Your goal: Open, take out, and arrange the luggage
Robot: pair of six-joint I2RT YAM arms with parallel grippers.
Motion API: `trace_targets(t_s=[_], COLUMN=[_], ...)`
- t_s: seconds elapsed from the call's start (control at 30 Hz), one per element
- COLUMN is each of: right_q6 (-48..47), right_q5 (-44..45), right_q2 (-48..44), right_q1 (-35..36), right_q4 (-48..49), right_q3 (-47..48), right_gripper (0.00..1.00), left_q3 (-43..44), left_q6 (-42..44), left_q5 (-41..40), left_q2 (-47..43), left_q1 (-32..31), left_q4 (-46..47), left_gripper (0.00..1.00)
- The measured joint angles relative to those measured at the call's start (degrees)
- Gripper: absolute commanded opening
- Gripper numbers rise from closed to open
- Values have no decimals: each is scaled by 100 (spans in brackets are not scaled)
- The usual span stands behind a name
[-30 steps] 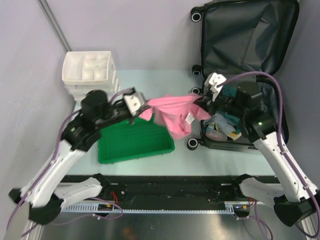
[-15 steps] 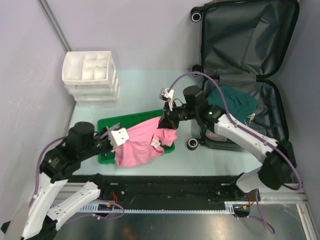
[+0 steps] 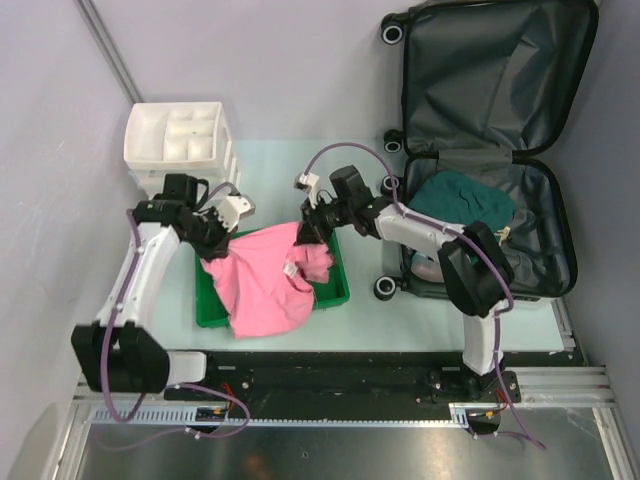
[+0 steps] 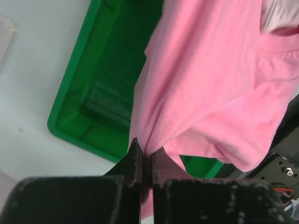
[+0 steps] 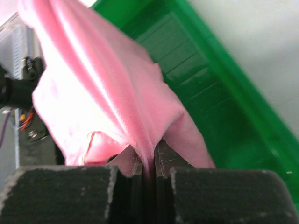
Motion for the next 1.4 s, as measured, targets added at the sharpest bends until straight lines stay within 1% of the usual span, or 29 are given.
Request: trace_targets(t_s=[0.03,0.07,0.1,0.13,0.17,0.2,0.23,0.27,0.3,0.33,0.37,0.43,0.47,0.5,0.6,0.73,0.8,0.9,0.97,1.03,1.07,1.13,1.2,1.3,1.4], right_q6=[-24,-52,-81,-109,-136,-149,-199,-221,-264,-289,-304,-306,-304,-306,-393,-743,-1016,-1512,-1777,-2041,-2168,-2367,-2531,-2804,-3101], right_q5=[59,129,205,293,365,439,505,577,654,702,743,772,772,767,726,680,754,1119,1425,1725,1864,2100,2310,2518,2686], right_q2=[170,334,490,647,791,890,984,1032,1043,1043,1036,1003,953,866,396,-601,-1158,-1843,-2140,-2420,-2507,-2529,-2393,-2059,-1742], right_q1=[-57,-107,-149,-179,-203,-216,-238,-254,-273,-286,-321,-380,-426,-487,-793,-1502,-1961,-2662,-2881,-2949,-2946,-2922,-2870,-2822,-2811], right_q4=[-11,-13,-57,-90,-155,-181,-225,-295,-387,-474,-588,-754,-833,-935,-1296,-1875,-2188,-2632,-2780,-2874,-2949,-3049,-3130,-3134,-3099], right_q3=[173,337,501,651,789,883,970,1010,1023,1036,1088,1198,1237,1283,1397,1508,1530,1482,1266,811,549,164,-79,-168,-210], right_gripper=[7,14,37,48,60,77,82,84,88,88,89,90,90,92,93,94,94,94,94,94,94,92,91,92,92], left_q3=[55,109,164,205,234,260,278,289,304,323,352,433,490,564,887,1519,1886,2472,2743,2981,3095,3222,3331,3397,3401], left_q6=[59,98,133,138,140,136,127,98,107,83,57,-13,-66,-94,-223,-374,-442,-640,-758,-892,-960,-1056,-1169,-1331,-1445], left_q5=[61,101,144,162,173,162,149,129,103,66,33,15,33,46,94,302,372,514,575,636,643,643,638,634,629], left_q2=[221,450,671,883,1086,1263,1423,1561,1663,1768,1849,1902,1891,1853,1657,1198,973,859,927,1082,1198,1416,1663,1912,1967], left_q1=[4,4,9,9,9,15,26,35,44,68,92,175,203,225,238,111,-203,-1008,-1449,-1873,-2074,-2277,-2461,-2610,-2658], left_q4=[-9,4,37,105,181,227,269,319,363,400,433,474,476,476,479,540,573,684,737,807,813,824,837,848,848], left_gripper=[0,0,0,3,16,26,33,45,64,68,86,90,98,100,100,100,100,100,100,100,100,100,100,100,100])
